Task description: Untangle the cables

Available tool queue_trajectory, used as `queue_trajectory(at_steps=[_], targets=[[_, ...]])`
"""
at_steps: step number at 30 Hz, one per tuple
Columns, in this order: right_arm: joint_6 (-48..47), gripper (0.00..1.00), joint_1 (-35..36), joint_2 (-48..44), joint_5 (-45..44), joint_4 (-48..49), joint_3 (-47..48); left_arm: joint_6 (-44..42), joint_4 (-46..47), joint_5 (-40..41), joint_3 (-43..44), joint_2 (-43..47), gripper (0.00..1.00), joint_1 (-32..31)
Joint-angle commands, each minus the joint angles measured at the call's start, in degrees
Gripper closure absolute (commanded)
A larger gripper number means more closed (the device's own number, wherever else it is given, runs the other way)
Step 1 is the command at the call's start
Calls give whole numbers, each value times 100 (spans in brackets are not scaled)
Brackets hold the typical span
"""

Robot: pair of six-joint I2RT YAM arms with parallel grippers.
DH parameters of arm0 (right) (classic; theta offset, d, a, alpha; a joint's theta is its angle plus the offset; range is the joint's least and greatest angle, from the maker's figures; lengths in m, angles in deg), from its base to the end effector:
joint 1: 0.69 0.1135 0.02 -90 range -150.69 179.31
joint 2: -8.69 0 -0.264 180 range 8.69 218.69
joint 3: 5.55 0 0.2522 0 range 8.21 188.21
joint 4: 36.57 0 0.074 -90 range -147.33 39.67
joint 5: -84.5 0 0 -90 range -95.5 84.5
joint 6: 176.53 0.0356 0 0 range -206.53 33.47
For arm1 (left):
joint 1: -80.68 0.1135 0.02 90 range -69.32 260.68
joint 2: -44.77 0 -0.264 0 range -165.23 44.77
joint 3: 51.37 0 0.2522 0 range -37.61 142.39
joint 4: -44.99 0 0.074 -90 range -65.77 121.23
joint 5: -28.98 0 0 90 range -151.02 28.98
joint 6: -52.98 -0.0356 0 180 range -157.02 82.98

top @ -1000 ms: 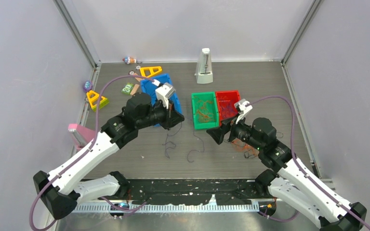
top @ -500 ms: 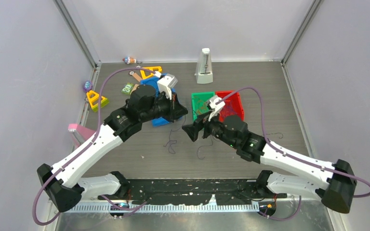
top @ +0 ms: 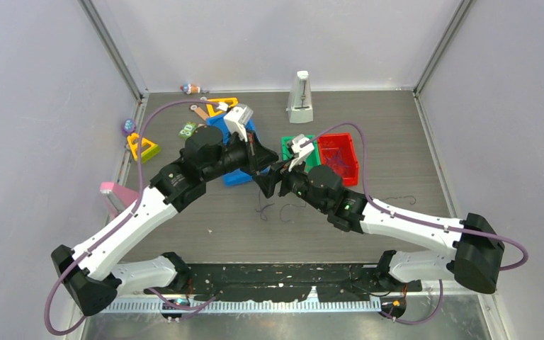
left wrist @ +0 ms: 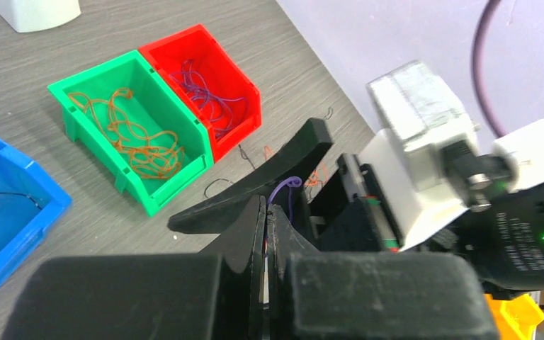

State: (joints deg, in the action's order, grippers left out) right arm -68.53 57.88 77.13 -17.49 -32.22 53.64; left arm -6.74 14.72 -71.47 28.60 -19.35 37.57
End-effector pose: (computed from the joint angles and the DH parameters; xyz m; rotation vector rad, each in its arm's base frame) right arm 0.1525 0.2353 0.3092 -0.4397 1.6667 0.8344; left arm 0.1803 -0.1776 0.3928 0.3551 1.9215 -1.0460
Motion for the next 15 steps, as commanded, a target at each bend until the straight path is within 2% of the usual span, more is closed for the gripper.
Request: queue_trajectory(at_steps=[1, 7, 15], targets=[[-13, 28, 54, 192, -124, 690, 165, 303, 660, 120, 56, 283, 100, -22], [-45, 37, 67, 291, -156, 987, -114, 381, 729, 320, 443, 334, 100, -9], [-157, 44, 67, 525, -82, 1066, -313, 487, 824, 176, 911, 168, 100, 203]])
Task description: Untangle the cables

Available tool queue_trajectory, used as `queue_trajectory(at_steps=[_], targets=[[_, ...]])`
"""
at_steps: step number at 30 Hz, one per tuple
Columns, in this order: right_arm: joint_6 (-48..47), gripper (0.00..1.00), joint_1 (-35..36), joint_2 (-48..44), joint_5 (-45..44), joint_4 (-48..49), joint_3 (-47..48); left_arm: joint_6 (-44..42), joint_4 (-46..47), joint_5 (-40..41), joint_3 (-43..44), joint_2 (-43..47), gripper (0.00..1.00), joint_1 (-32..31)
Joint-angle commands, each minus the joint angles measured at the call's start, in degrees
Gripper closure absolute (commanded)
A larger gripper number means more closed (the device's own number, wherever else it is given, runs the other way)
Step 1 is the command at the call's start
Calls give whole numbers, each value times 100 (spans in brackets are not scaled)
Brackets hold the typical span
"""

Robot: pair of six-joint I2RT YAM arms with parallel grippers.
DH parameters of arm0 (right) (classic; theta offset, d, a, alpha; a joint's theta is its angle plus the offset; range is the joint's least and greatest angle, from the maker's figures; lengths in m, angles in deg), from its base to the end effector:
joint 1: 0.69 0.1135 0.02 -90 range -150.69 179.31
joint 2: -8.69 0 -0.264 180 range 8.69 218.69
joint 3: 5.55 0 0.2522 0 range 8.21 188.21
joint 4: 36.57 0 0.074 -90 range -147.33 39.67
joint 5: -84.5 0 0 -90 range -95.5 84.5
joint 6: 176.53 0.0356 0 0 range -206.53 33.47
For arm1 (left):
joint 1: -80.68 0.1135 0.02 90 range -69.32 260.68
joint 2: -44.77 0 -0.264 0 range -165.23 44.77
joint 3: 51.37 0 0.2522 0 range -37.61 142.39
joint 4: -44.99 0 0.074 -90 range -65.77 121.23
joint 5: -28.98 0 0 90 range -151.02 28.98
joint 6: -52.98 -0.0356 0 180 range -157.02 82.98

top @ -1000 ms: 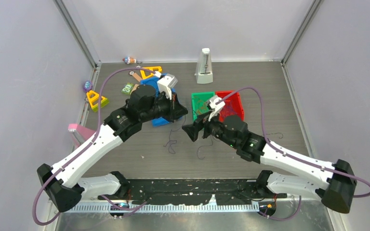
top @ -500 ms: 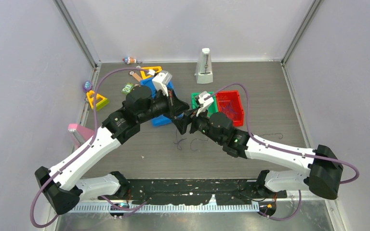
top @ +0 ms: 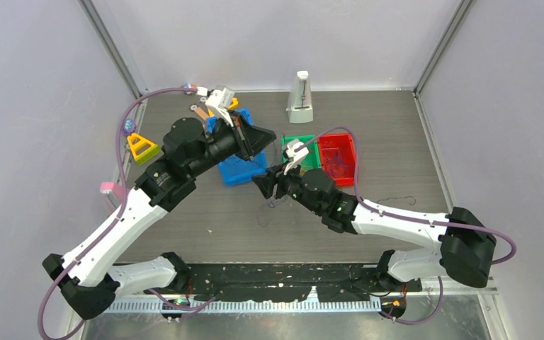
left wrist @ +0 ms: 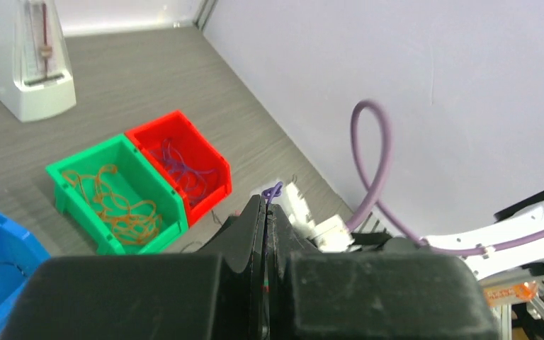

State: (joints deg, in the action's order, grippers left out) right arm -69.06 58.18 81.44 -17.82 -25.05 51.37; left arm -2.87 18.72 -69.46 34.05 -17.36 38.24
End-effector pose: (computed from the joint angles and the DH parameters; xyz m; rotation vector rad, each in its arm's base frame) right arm 0.1579 0.2467 0.2887 -0.4427 1.6541 0.8320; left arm 0.1716 -0.1640 0.4409 0.2480 1.7314 -1.1275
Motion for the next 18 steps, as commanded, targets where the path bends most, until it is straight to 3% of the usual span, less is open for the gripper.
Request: queue_trajectory(at_steps=[1, 7, 13, 18], targets=[[-97, 45, 37, 109, -66, 364, -122, 103, 421, -35, 413, -53, 100, 170], [-94, 60, 37, 22, 38, 481, -466, 92, 400, -29, 544, -143, 100, 307], [-69, 91, 37, -197, 30, 483, -664, 171, 445, 13, 414, -142, 100, 464], [-32, 95, 39, -603, 6, 274, -848, 224, 279, -40, 335, -201, 100, 775]])
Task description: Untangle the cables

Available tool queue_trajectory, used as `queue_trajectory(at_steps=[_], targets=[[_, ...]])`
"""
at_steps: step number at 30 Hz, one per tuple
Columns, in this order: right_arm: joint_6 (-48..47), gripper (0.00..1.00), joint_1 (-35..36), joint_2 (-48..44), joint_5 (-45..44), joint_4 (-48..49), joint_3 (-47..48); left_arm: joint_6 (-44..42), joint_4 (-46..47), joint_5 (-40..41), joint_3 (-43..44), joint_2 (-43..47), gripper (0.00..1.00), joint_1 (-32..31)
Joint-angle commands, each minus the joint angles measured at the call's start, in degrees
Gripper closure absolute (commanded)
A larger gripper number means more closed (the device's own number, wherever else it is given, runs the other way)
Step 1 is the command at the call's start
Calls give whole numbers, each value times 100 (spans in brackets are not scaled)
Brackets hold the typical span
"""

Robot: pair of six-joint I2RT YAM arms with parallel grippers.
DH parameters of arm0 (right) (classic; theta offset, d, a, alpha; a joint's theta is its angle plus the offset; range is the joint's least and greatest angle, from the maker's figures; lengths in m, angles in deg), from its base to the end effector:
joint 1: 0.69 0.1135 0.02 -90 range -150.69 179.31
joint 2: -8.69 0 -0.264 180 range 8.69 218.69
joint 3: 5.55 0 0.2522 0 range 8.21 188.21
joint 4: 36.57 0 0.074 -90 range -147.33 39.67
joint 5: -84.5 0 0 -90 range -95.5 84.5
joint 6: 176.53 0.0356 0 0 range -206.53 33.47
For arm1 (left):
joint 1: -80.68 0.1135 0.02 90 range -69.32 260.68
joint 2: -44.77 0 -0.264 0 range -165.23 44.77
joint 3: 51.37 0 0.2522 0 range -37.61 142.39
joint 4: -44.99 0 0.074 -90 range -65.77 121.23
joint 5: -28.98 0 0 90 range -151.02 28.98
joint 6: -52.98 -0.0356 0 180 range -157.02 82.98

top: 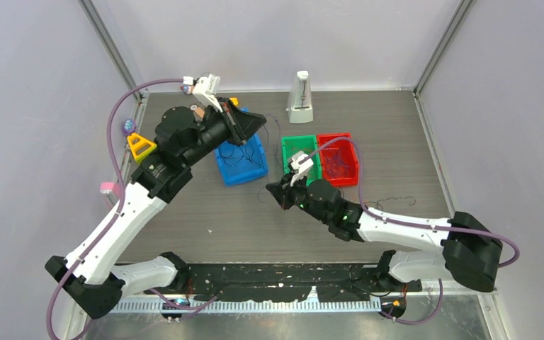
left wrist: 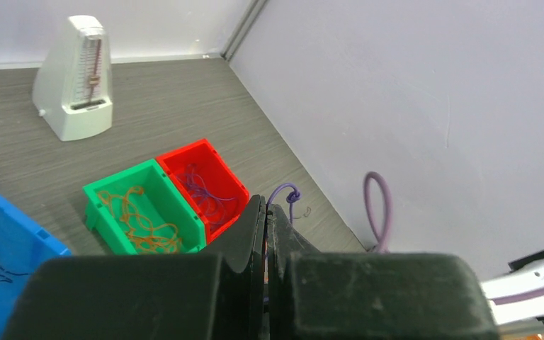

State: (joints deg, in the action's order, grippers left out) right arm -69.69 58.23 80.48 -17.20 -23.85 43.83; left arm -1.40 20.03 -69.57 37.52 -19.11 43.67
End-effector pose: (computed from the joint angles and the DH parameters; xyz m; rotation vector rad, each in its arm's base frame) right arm 0.1497 0.2343 0.2498 -0.5000 1.7325 0.7854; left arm 0.1897 -0.1496 0.4573 0.1458 1.6758 -1.0953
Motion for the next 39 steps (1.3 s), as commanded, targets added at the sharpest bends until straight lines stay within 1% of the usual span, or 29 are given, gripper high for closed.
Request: queue_trajectory(at_steps=[1, 7, 9, 12, 15, 17, 18, 19, 20, 21, 22, 23, 25, 30, 33, 36, 39], targets=[[48, 95, 34, -578, -71, 111, -168, 116, 125, -79, -42, -53, 100, 313], [85, 95, 13, -1324, -191, -663, -191, 140, 157, -150, -496, -173, 100, 560], [108, 95, -31, -1576, -214, -1357, -32, 90, 182, -79, -705, -264, 100, 568], [118, 94, -234, -1932, 40, -1871, 136, 52, 196, -2, -881, -596, 100, 573], [171, 95, -590, -2501, 561, -2203, 175, 116, 301, -184, -908, -1076, 100, 578], [178, 95, -876, -2760, 721, -2418, 224, 245, 445, -578, -825, -1472, 100, 558], [165, 94, -998, -2816, 757, -2480, 261, 294, 471, -751, -713, -1696, 100, 525], [145, 94, -1300, -2882, 856, -2555, 283, 304, 471, -865, -599, -1901, 100, 452], [151, 94, -1455, -2886, 899, -2584, 344, 287, 460, -901, -453, -2111, 100, 369], [169, 95, -1796, -2821, 927, -2711, 395, 268, 451, -891, -313, -2285, 100, 256], [186, 94, -1959, -2741, 932, -2820, 559, 243, 440, -857, -168, -2469, 100, 157], [196, 95, -2250, -2501, 919, -3029, 669, 216, 452, -833, 0, -2663, 100, 54], [225, 95, -2610, -2101, 859, -3299, 1118, 192, 447, -823, 422, -3030, 100, -130], [336, 95, -3129, -1169, 750, -3488, 1675, 102, 276, -692, 1425, -4023, 100, -404], [399, 95, -3467, -501, 874, -3563, 2080, 59, 132, -593, 2037, -4720, 100, -523], [485, 94, -3746, 60, 861, -3685, 2357, -49, -232, -463, 2824, -5427, 100, -660], [562, 95, -3942, 411, 796, -3652, 2447, -110, -631, -359, 3547, -6070, 100, -757]])
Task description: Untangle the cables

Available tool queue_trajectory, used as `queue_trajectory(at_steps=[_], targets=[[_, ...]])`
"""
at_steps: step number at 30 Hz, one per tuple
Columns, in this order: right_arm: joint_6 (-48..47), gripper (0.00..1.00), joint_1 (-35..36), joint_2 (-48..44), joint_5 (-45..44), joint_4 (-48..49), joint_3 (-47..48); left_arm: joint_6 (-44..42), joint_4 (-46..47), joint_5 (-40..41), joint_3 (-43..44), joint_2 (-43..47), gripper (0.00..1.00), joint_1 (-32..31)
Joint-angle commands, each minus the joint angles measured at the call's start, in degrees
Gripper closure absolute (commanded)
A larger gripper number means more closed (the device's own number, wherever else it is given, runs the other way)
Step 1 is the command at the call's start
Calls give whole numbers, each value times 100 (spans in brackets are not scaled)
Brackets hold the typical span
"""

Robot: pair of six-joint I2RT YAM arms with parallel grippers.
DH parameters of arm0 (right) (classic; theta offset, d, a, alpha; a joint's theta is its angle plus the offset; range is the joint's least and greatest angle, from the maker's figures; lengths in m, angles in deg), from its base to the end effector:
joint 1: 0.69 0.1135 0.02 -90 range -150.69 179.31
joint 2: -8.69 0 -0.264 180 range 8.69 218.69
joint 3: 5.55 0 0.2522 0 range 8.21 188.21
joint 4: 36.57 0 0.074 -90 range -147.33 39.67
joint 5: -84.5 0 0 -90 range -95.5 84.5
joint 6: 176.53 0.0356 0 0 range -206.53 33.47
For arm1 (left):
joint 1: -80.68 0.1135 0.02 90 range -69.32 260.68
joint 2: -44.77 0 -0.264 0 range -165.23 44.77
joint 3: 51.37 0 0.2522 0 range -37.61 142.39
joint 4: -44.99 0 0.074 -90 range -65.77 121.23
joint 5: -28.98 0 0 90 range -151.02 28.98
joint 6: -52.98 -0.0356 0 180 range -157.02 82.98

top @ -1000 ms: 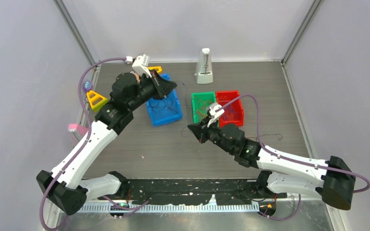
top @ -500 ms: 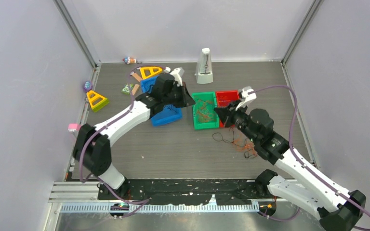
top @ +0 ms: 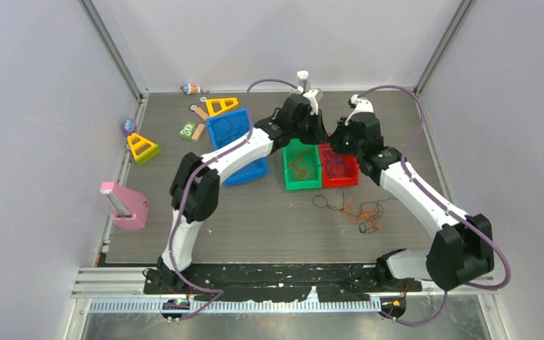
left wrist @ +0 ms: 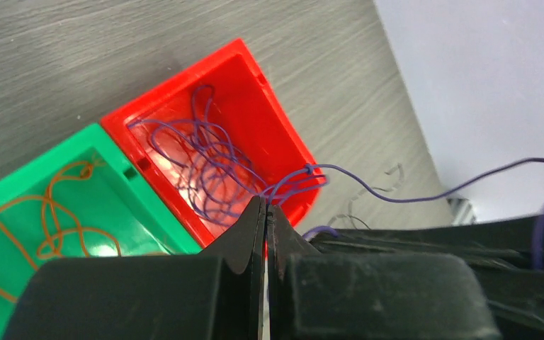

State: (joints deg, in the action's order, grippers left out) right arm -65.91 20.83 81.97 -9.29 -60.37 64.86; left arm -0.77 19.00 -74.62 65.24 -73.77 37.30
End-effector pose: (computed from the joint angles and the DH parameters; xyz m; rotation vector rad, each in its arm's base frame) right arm 0.2742 0.1056 0.3046 0.0258 2.0578 0.3927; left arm 0.3534 -0.3455 0.2861 0.2980 2.2128 -1.0622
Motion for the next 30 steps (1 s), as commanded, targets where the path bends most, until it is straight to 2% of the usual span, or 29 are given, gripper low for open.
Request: queue_trajectory(at_steps=[1, 6, 12, 13, 17, 21, 25, 30], targets=[[186, 95, -302, 443, 8, 8, 359, -186, -667, 194, 1016, -794, 100, -154], [187, 95, -490, 1084, -193, 29, 476, -187, -1161, 290, 1806, -1533, 100, -240], [172, 94, -489, 1728, -554, -12, 524, -192, -1300, 383, 2016, -1694, 100, -286], [243, 95, -490, 1792, -647, -14, 526, -214, -1350, 412, 2032, -1672, 98, -286], [399, 95, -498, 2025, -1103, -77, 489, -353, -1467, 721, 1901, -1382, 76, -283], [471, 95, -499, 2268, -1324, -216, 590, -504, -1573, 972, 1801, -975, 61, -270], [562, 95, -492, 2571, -1243, -415, 706, -514, -1498, 882, 1551, -467, 53, -227], [518, 94, -491, 2813, -1045, -455, 794, -525, -1098, 899, 654, 486, 47, -136]])
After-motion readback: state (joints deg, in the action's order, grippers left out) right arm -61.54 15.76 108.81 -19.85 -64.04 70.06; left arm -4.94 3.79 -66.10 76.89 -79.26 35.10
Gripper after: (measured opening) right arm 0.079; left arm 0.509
